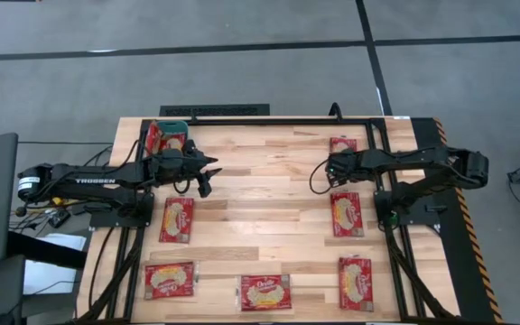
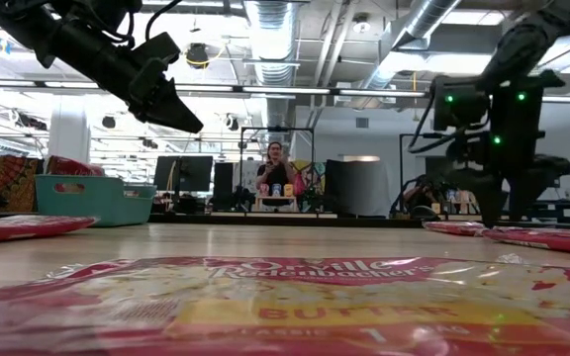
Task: Sort popcorn bags into baskets
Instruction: Put the red popcorn bag in the blue bin
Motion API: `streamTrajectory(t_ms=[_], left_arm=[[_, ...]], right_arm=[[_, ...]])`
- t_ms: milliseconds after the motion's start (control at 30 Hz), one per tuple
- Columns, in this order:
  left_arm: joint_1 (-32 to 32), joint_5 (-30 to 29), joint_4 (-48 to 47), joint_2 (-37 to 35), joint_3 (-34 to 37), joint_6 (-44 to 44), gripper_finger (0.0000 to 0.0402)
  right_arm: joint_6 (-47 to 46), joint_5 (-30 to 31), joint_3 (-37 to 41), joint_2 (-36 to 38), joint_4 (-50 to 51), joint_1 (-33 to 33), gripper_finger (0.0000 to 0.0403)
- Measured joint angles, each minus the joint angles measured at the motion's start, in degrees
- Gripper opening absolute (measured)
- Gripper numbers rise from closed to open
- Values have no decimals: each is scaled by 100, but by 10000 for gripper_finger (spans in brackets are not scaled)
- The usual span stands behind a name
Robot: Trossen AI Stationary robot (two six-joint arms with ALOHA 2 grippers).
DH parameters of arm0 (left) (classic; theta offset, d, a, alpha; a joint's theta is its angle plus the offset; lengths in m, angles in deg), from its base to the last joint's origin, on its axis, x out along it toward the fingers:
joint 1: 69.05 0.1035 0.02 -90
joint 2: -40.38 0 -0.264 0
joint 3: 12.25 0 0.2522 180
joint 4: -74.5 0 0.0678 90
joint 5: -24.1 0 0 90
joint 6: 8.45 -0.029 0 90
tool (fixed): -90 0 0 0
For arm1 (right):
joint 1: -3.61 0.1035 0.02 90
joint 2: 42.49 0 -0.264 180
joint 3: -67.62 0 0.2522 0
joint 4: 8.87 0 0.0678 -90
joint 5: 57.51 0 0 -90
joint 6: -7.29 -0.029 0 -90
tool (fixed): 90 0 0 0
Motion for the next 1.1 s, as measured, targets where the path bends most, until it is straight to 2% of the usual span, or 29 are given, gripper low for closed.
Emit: streamTrajectory(t_ms=[267, 533, 633, 767, 1000, 1033, 1100], left_arm=[[-2, 0, 4, -2, 0, 0, 148], [1, 0, 7, -2, 0, 0, 148], [1, -13, 22, -2, 0, -2, 148], [1, -48, 100, -2, 0, -4, 148], [1, -48, 114, -2, -1, -4, 148], [1, -48, 115, -2, -1, 2, 148], [1, -48, 116, -2, 0, 28, 148]], right_arm=[[60, 31, 290, 2, -629, -137, 265], [162, 68, 407, 7, -780, -250, 264], [246, 64, 415, 2, -913, -250, 249], [376, 40, 417, 2, -1053, -250, 193], [736, -239, 417, 2, -1275, -220, 36], [807, -336, 417, 2, -1422, -189, 19], [936, -567, 417, 2, -1853, -73, 13]])
